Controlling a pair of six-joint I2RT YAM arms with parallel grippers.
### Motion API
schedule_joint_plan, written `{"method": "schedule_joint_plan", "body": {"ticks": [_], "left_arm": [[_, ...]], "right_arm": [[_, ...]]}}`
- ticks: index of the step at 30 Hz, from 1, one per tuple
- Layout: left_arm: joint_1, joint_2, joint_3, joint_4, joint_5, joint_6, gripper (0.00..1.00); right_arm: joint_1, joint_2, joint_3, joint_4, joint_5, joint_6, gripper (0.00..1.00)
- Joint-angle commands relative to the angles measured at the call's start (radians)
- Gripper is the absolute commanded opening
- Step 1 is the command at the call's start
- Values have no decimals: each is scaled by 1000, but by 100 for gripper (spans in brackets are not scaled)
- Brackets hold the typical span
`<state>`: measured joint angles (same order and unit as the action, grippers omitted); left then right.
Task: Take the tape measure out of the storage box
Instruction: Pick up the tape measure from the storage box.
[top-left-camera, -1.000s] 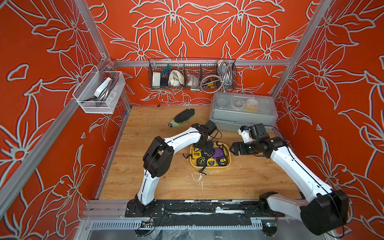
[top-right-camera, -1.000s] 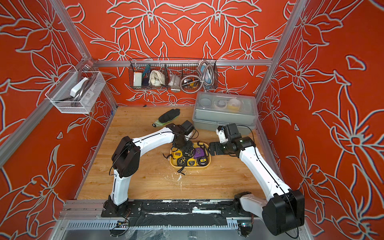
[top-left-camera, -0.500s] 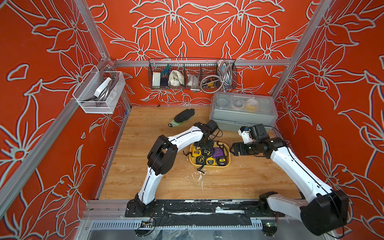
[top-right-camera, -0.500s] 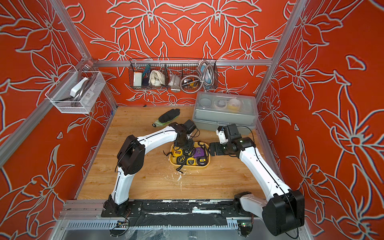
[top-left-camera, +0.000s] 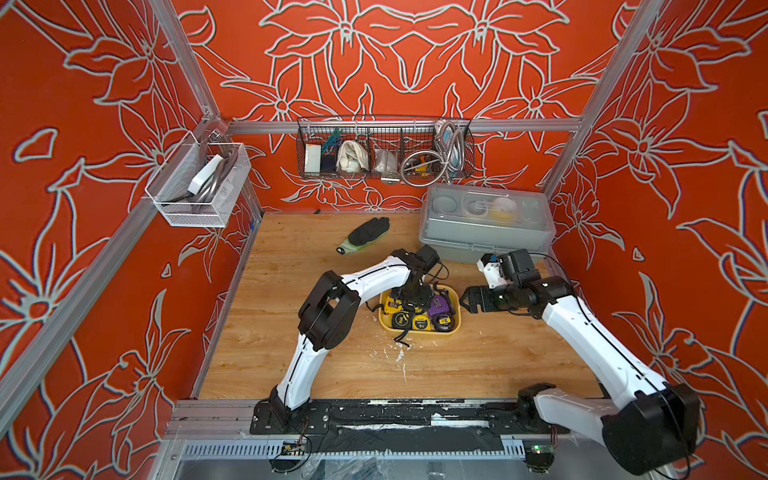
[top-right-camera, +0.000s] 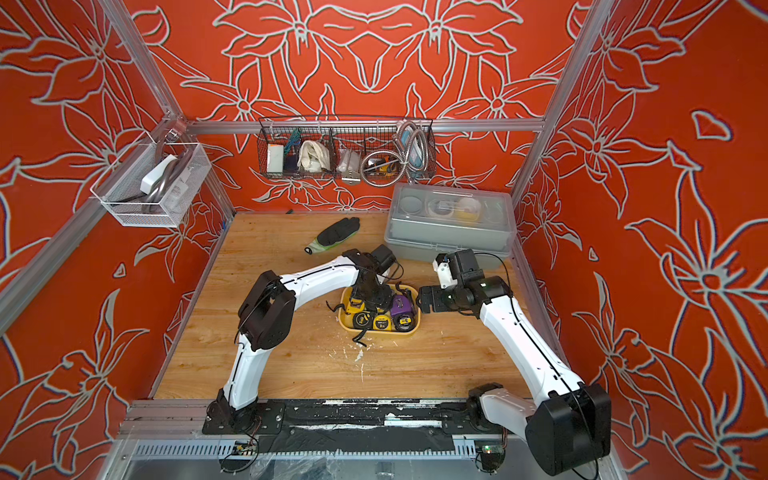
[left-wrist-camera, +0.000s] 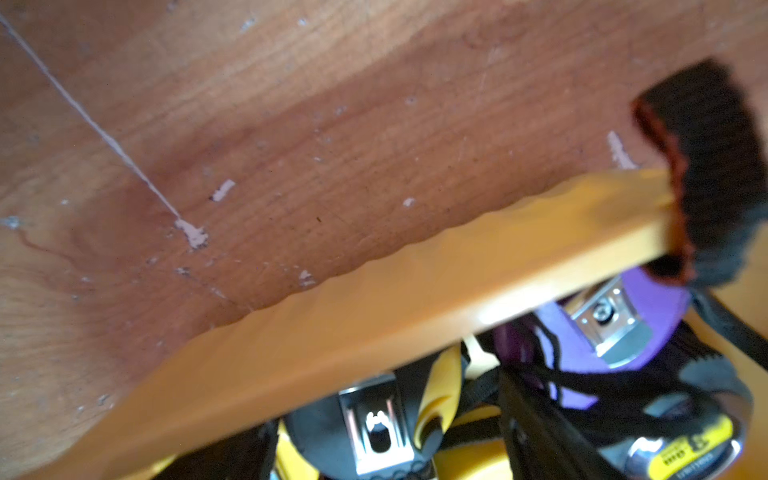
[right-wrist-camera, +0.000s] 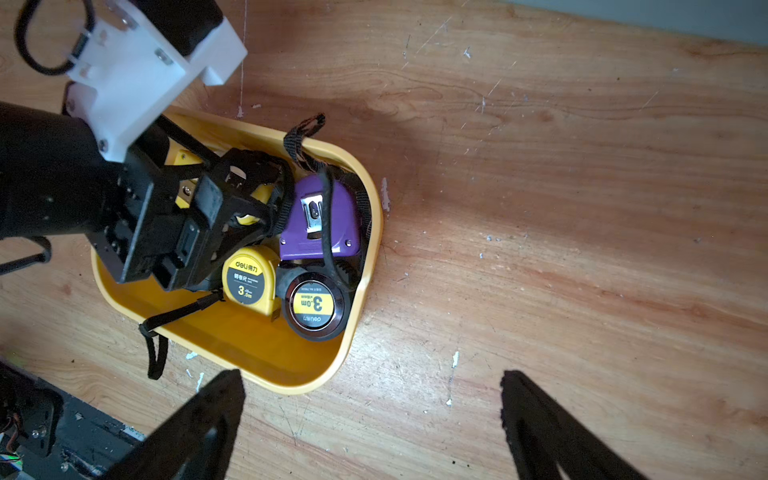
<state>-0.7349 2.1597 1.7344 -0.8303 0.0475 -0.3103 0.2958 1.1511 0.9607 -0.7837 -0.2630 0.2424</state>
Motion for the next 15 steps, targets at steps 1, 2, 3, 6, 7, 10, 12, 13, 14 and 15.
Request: {"method": "schedule_joint_plan", "body": {"ticks": [1, 2, 3, 6, 7, 10, 12, 13, 14, 15], "left_arm": [[-9, 29, -17, -11, 5, 13, 83], [-9, 39, -15, -18, -1, 14, 83], [-9, 44, -15, -19, -4, 17, 82], [-8, 49, -19, -14, -18, 18, 76], [-8, 50, -22, -11, -23, 20, 73], [-8, 49, -20, -3, -36, 29, 69], [-8, 53, -13, 0, -39, 36, 66], [-8, 54, -12, 3, -40, 39, 64], [-8, 52, -9, 6, -38, 41, 61], [-7, 49, -8, 9, -36, 45, 58]], "right_arm": [[-4, 6, -14, 8, 4, 0, 98], [-4, 8, -14, 9, 4, 1, 98], [-4, 7, -14, 11, 4, 1, 98], [-4, 9, -13, 16, 1, 4, 98], [-4, 7, -12, 16, 0, 6, 98], [-4, 1, -18, 24, -9, 10, 98], [-4, -4, -26, 33, -22, 16, 98], [-4, -5, -32, 39, -31, 20, 98], [-4, -5, -36, 44, -42, 23, 98], [-4, -5, -41, 47, -53, 26, 98]]}}
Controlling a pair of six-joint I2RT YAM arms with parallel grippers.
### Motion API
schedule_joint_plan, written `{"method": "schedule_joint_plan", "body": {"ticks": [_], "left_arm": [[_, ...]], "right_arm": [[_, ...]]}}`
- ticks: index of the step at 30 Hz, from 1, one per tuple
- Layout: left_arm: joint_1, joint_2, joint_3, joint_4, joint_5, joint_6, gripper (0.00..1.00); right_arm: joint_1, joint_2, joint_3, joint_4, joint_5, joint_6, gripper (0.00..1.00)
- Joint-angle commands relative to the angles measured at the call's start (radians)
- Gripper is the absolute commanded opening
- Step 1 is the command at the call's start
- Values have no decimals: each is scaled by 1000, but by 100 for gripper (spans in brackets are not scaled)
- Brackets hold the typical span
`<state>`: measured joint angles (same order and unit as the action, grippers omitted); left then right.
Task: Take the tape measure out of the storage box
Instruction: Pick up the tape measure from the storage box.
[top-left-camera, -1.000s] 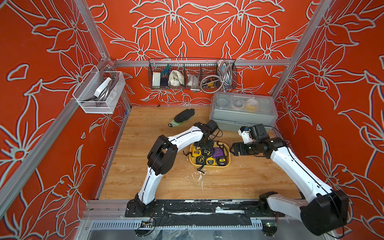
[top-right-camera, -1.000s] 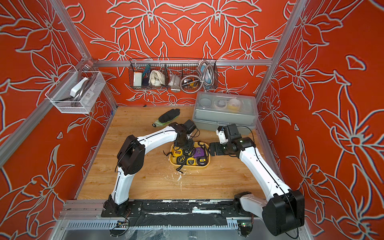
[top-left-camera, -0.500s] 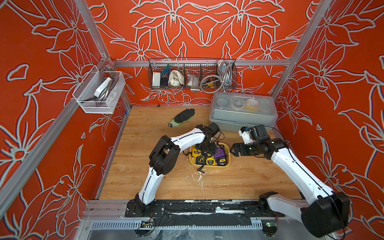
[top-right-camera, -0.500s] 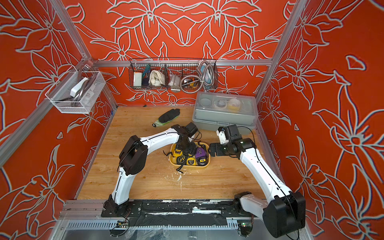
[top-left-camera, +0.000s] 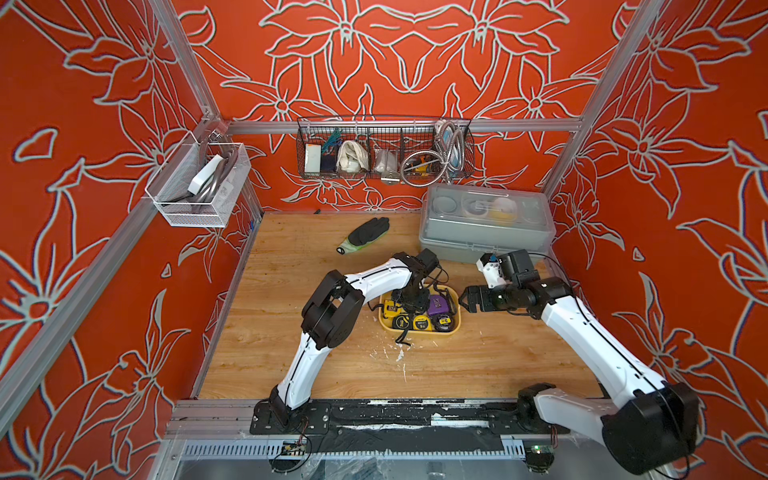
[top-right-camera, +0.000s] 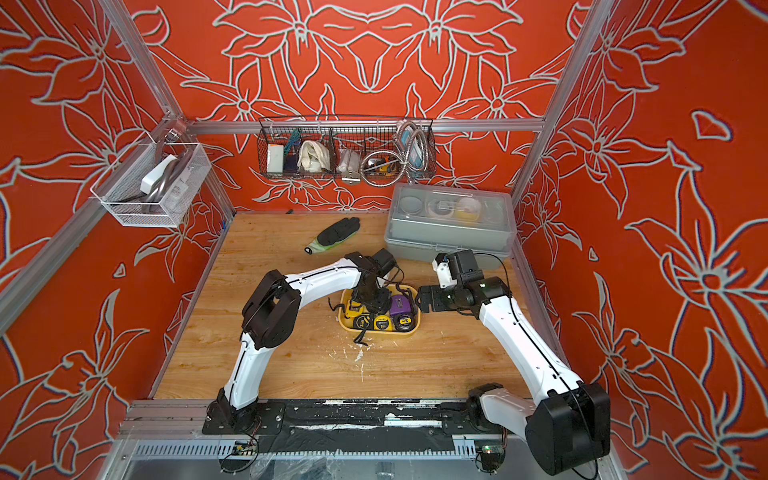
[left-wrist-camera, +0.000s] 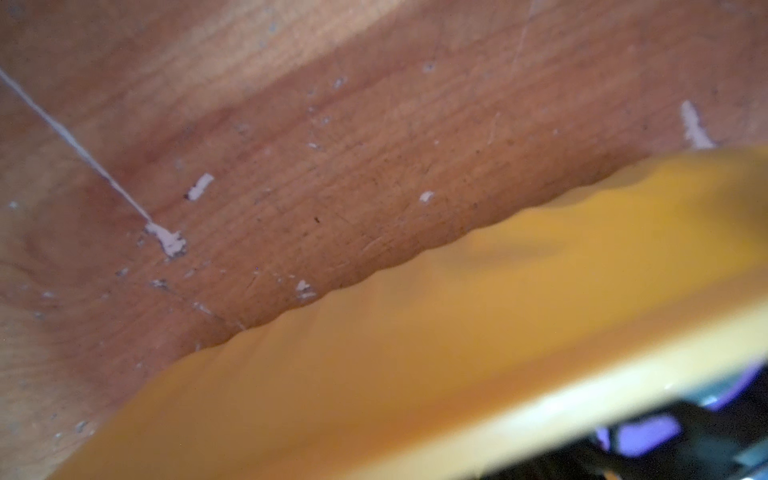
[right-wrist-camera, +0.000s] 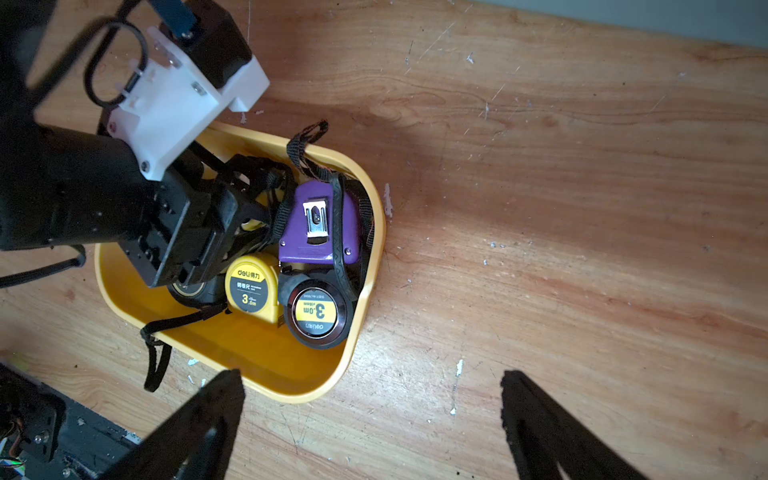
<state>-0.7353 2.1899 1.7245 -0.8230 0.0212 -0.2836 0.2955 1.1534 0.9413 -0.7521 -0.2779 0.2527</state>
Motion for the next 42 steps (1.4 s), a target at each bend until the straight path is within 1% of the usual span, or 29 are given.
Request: {"method": "schedule_joint_plan", "body": {"ticks": [1, 3, 4, 7, 9, 14, 17, 22, 25, 28, 31, 33, 36, 39, 42], "left_arm": [[-7, 11, -1, 5, -11, 25, 54], [-7, -12, -11, 13, -18, 35, 48], [-7, -31, -18, 14, -25, 40, 47], [-7, -104, -35, 12, -36, 57, 46], [-7, -158, -44, 11, -40, 77, 46], [-7, -265, -56, -3, 17, 181, 45], [-7, -324, -83, -2, 43, 230, 44], [-7, -424, -146, 13, 117, 328, 44], [-7, -496, -210, 59, 165, 360, 44], [-7, -561, -269, 113, 186, 369, 44], [-9, -608, -308, 160, 200, 372, 44], [-9, -624, -319, 182, 200, 371, 44], [-10, -631, -316, 198, 198, 370, 44], [-15, -618, -292, 199, 198, 367, 45], [-22, -603, -275, 203, 185, 368, 45]], "right_arm": [[-4, -8, -25, 20, -49, 17, 98], [-4, -9, -34, 28, -70, 20, 97], [-5, -12, -38, 32, -86, 20, 97], [-4, -29, -53, 65, -160, 15, 96], [-4, -40, -61, 99, -236, 13, 96], [-5, -39, -63, 176, -351, 48, 95], [-4, -10, -65, 230, -429, 79, 95], [-4, 67, -72, 391, -598, 186, 93], [-4, 109, -61, 455, -664, 240, 90], [-4, 134, -61, 526, -728, 301, 89], [0, 154, -76, 616, -778, 384, 88], [10, 174, -72, 639, -805, 408, 87], [36, 193, -60, 637, -809, 412, 87], [85, 212, -41, 611, -797, 383, 86], [121, 223, -46, 656, -806, 407, 84]]}}
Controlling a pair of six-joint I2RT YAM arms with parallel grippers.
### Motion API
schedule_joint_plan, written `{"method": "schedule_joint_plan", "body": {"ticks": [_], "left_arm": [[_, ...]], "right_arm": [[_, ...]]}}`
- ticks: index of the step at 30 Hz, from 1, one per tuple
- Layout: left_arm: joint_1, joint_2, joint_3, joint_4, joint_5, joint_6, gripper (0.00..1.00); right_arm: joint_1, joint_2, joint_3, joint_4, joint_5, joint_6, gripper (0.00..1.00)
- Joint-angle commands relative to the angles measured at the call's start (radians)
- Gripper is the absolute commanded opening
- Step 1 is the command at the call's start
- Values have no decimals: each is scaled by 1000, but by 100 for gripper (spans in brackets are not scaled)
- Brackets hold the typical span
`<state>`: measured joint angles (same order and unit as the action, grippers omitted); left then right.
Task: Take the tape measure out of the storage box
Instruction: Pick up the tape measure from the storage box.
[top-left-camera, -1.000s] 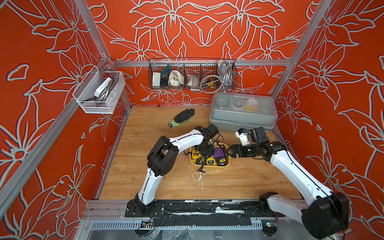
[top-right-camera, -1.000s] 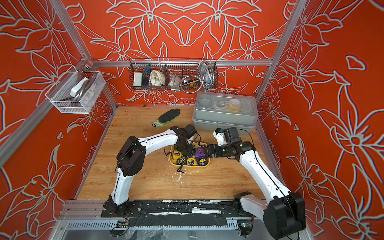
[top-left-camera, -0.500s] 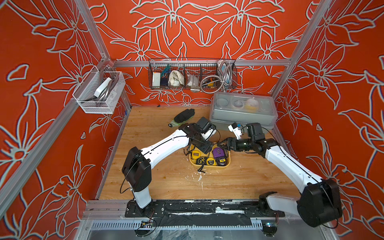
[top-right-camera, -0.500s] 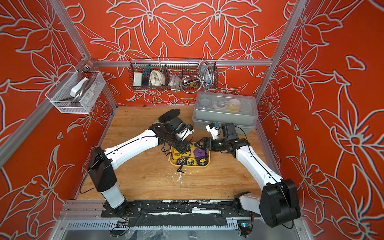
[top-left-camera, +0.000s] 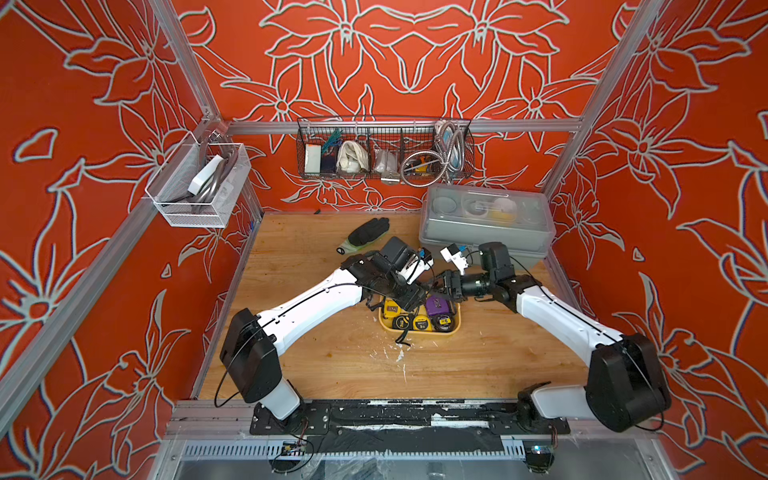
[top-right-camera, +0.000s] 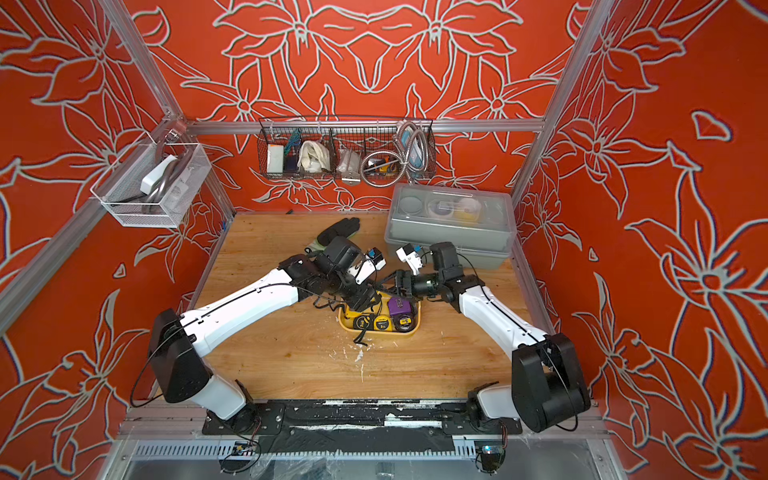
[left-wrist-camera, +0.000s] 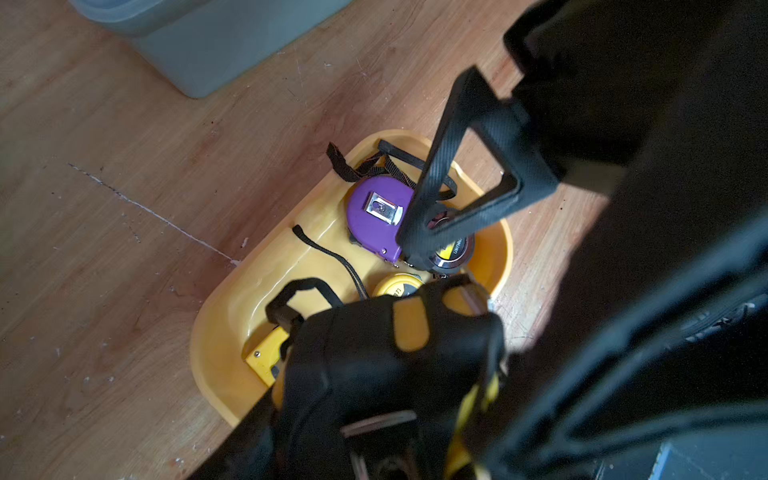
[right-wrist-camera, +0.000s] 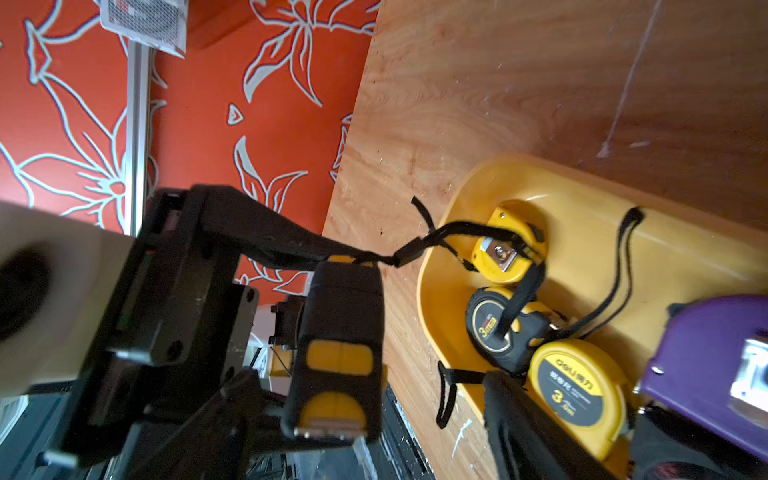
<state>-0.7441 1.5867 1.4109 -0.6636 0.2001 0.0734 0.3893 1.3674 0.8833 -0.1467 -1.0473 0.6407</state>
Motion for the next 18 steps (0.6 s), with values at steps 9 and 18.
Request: {"method": "schedule_joint_plan", "body": {"ticks": [9, 18], "left_arm": [[-23, -9, 51, 108, -56, 12, 45], [-29, 26, 82, 80, -121, -9, 89]], "right_arm": [[48, 43, -11, 142, -82, 95, 58], [39, 53, 5, 158, -72, 114, 22]]}}
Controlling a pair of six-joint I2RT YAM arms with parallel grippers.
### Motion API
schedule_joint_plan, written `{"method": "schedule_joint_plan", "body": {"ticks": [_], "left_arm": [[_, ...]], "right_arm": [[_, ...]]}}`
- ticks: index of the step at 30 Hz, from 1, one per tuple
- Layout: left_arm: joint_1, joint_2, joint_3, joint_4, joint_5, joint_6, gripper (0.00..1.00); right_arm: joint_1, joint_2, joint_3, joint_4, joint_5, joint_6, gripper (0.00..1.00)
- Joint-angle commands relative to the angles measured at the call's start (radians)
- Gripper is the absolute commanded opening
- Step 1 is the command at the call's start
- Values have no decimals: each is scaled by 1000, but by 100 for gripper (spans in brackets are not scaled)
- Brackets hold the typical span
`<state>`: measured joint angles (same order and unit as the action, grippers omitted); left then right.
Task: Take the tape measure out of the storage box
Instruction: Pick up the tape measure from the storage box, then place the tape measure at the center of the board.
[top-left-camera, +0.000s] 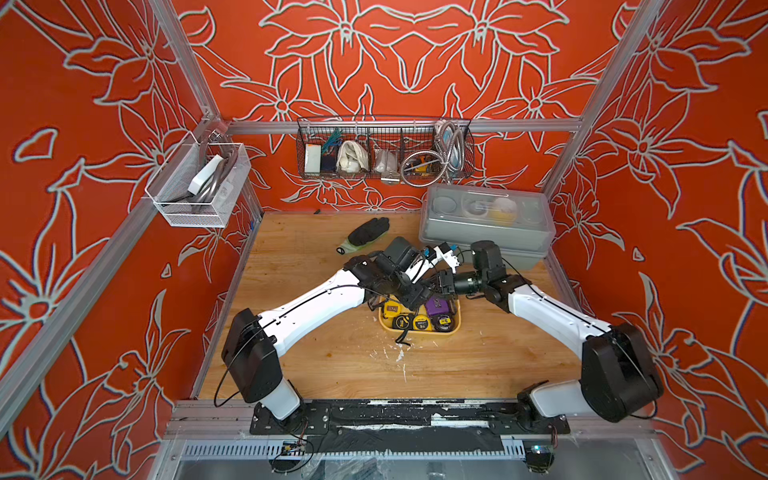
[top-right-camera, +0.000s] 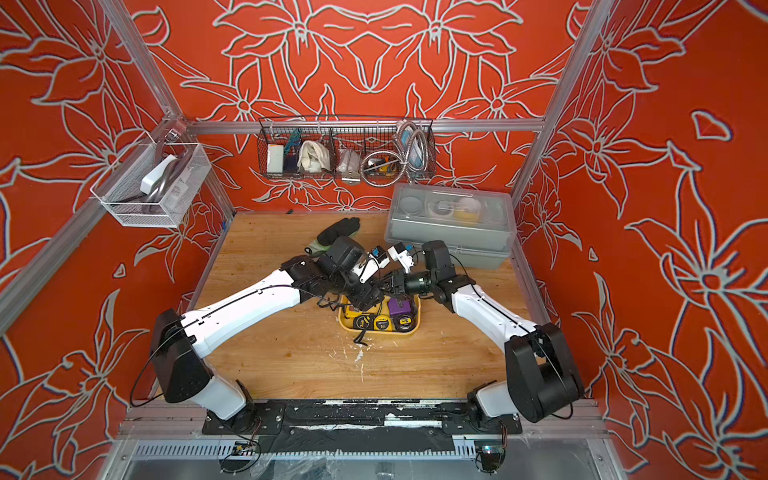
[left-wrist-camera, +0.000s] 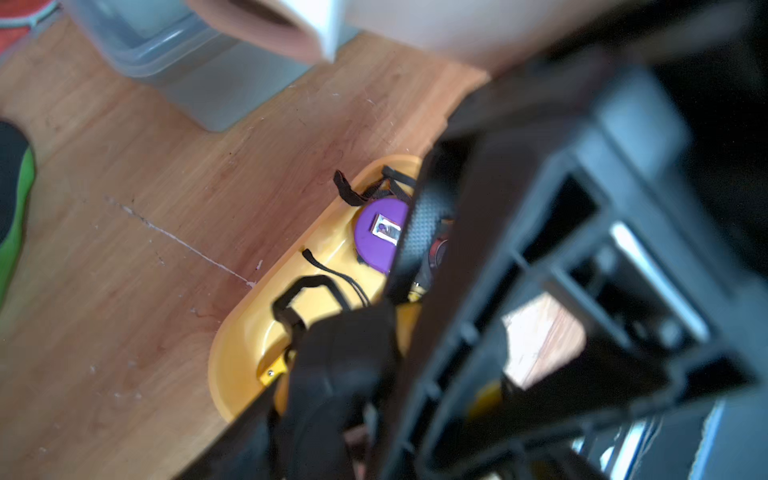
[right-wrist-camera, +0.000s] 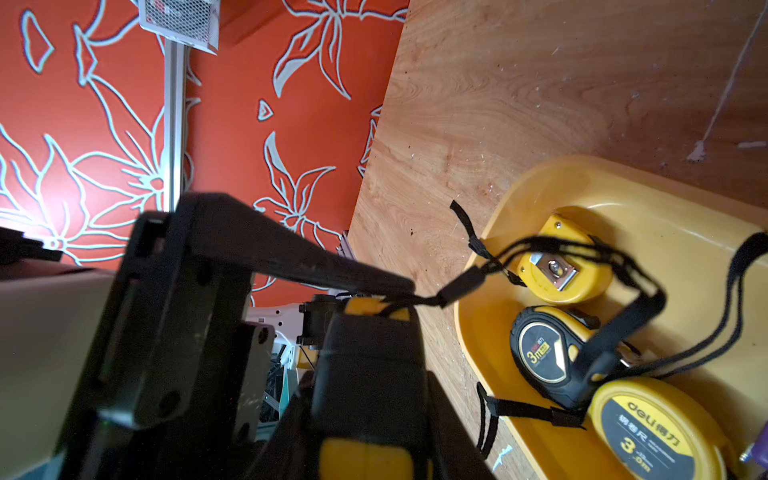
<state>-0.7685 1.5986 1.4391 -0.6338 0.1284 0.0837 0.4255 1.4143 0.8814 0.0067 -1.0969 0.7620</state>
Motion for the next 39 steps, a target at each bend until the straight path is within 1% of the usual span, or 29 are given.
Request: {"method": "schedule_joint_plan", "body": {"ticks": [1, 2, 3, 4, 7, 9, 12, 14, 17, 20, 23, 25, 29, 33, 34, 37, 38, 39], "left_arm": [[-5, 12, 62, 42, -57, -30, 93], [-5, 3, 65, 49, -64, -39, 98], [-3, -8, 66, 57, -68, -50, 100], [-3, -15, 70, 60, -76, -63, 100], [6, 0, 120, 10, -94, -105, 100], [8, 46, 174, -65, -103, -130, 100], [8, 137, 227, -152, -115, -177, 100], [8, 196, 243, -182, -101, -210, 100], [2, 290, 277, -228, -69, -249, 100], [-11, 386, 338, -286, -55, -266, 100], [-21, 454, 389, -316, -34, -284, 100], [-26, 486, 415, -329, -18, -295, 100], [-41, 535, 472, -371, -19, -310, 100], [-55, 561, 510, -383, -20, -333, 100], [-59, 574, 526, -391, -17, -335, 100], [-71, 617, 579, -428, -27, -337, 100], [-75, 630, 590, -434, -32, -338, 100], [-79, 639, 597, -436, -36, -339, 100]], "right_arm": [[-6, 5, 7, 3, -16, -5, 21], [-27, -1, 8, -6, -13, -5, 21], [-57, -13, 10, -22, -6, -8, 21], [-94, -30, 8, -42, 3, -14, 20], [-259, -112, 4, -150, 34, -65, 20], [-394, -169, -8, -229, 65, -103, 20], [-572, -222, -68, -278, 126, -107, 20], [-656, -241, -120, -294, 172, -118, 20], [-746, -257, -184, -332, 263, -141, 20], [-760, -258, -241, -310, 327, -151, 21], [-761, -225, -278, -305, 358, -178, 22], [-759, -211, -305, -293, 386, -188, 23], [-760, -207, -352, -238, 417, -182, 23], [-759, -189, -363, -223, 453, -192, 25], [-760, -174, -361, -220, 459, -198, 27], [-759, -134, -355, -214, 473, -214, 35], [-760, -123, -353, -212, 479, -218, 40], [-760, -115, -351, -209, 484, -220, 44]]}}
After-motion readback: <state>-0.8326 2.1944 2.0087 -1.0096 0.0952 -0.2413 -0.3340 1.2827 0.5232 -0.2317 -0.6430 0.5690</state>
